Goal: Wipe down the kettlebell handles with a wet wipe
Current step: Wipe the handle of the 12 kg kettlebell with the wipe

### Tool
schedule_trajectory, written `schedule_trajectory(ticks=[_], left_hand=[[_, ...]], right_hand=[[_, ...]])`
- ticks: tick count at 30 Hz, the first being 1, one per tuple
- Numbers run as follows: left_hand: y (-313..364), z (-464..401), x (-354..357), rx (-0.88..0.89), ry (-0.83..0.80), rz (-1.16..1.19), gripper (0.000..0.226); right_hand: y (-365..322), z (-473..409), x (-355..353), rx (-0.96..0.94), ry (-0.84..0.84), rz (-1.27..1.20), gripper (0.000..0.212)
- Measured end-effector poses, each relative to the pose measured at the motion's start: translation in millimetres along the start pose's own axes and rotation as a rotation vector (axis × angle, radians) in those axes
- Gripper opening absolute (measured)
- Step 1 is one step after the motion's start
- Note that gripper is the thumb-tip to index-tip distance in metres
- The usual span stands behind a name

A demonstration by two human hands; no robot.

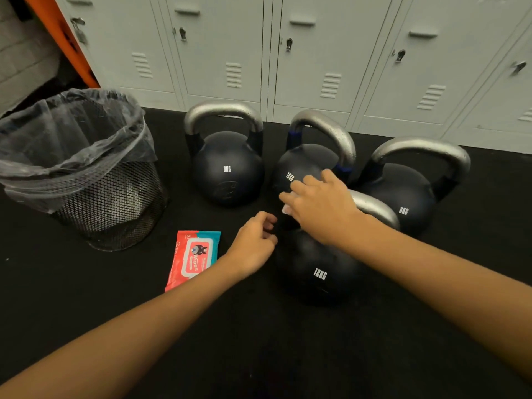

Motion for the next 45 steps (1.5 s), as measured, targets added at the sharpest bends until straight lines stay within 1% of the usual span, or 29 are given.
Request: schedule_trajectory(ticks=[2, 3, 4, 6, 9, 12, 13, 16, 17, 19, 21, 24, 25, 26, 27, 28, 30, 31, 32, 33, 35, 39, 42, 45], left_hand=[[8, 0, 2, 0.046, 0.024, 0.000, 0.050], [12, 0, 3, 0.070, 0.034, 0.002, 0.053], [17, 1, 4, 0.097, 0.038, 0.001, 0.057], [27, 3, 9, 0.151, 0.028, -0.008, 0.063], [42, 5, 16, 0.222, 0.006, -0.027, 0.069], [46, 4, 19, 0.238, 0.004, -0.055, 0.071], [45, 3, 19, 0.232, 0.004, -0.056, 0.072], [42, 2, 17, 0.226, 0.005, -0.070, 0.073], [41, 1, 17, 0.224, 0.004, -0.073, 0.073], [41, 1, 17, 0.219, -0.001, -0.071, 0.074], [41, 1, 16, 0.218, -0.002, -0.061, 0.074], [41, 1, 15, 0.217, 0.001, -0.056, 0.074], [41, 1, 14, 0.215, 0.001, -0.055, 0.074], [41, 0, 14, 0.213, 0.000, -0.056, 0.074], [40, 0, 14, 0.210, -0.002, -0.058, 0.073], [40, 0, 14, 0.209, -0.004, -0.059, 0.074], [40, 0, 15, 0.206, -0.007, -0.057, 0.074], [40, 0, 15, 0.204, -0.008, -0.056, 0.073], [40, 0, 15, 0.202, -0.009, -0.058, 0.073], [40, 0, 16, 0.203, -0.009, -0.060, 0.074], [40, 0, 16, 0.206, -0.007, -0.064, 0.074], [39, -1, 16, 0.202, -0.014, -0.068, 0.076], [40, 0, 16, 0.204, -0.027, -0.072, 0.076], [41, 0, 15, 0.205, -0.030, -0.065, 0.073]], right_hand=[[20, 15, -2, 0.153, 0.126, -0.079, 0.033], [28, 22, 1, 0.213, 0.160, -0.132, 0.038], [33, 28, 7, 0.249, 0.145, -0.186, 0.044], [42, 41, 13, 0.316, 0.139, -0.271, 0.050], [56, 65, 20, 0.447, 0.187, -0.353, 0.048], [66, 94, 35, 0.581, 0.200, -0.472, 0.045], [67, 104, 44, 0.618, 0.206, -0.560, 0.045], [64, 134, 74, 0.742, 0.256, -0.979, 0.043], [61, 142, 82, 0.787, 0.267, -1.054, 0.043], [59, 147, 89, 0.855, 0.273, -1.058, 0.040], [61, 139, 81, 0.881, 0.281, -0.991, 0.039], [67, 116, 57, 0.795, 0.304, -0.819, 0.042], [68, 111, 53, 0.775, 0.305, -0.804, 0.041], [70, 110, 54, 0.782, 0.308, -0.853, 0.038], [73, 113, 62, 0.821, 0.313, -0.987, 0.033], [76, 119, 74, 0.895, 0.321, -1.197, 0.030], [70, 133, 99, 1.077, 0.312, -1.660, 0.034], [60, 138, 111, 1.153, 0.275, -1.808, 0.038], [48, 145, 124, 1.214, 0.232, -1.883, 0.043], [35, 151, 132, 1.263, 0.199, -1.921, 0.047], [12, 163, 141, 1.314, 0.193, -1.909, 0.049], [-17, 175, 131, 1.251, 0.218, -1.824, 0.049], [-11, 172, 117, 1.242, 0.281, -1.808, 0.049], [17, 168, 120, 1.287, 0.381, -1.741, 0.043]])
Point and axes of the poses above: each hand's wrist, its own z-axis away from the middle knuckle, its own x-axis out of the palm, y = z × x, the point moved 9 cm from there along -z, towards the middle knuckle, and after that the axes turned 11 degrees about z, right-handed, at the moved point
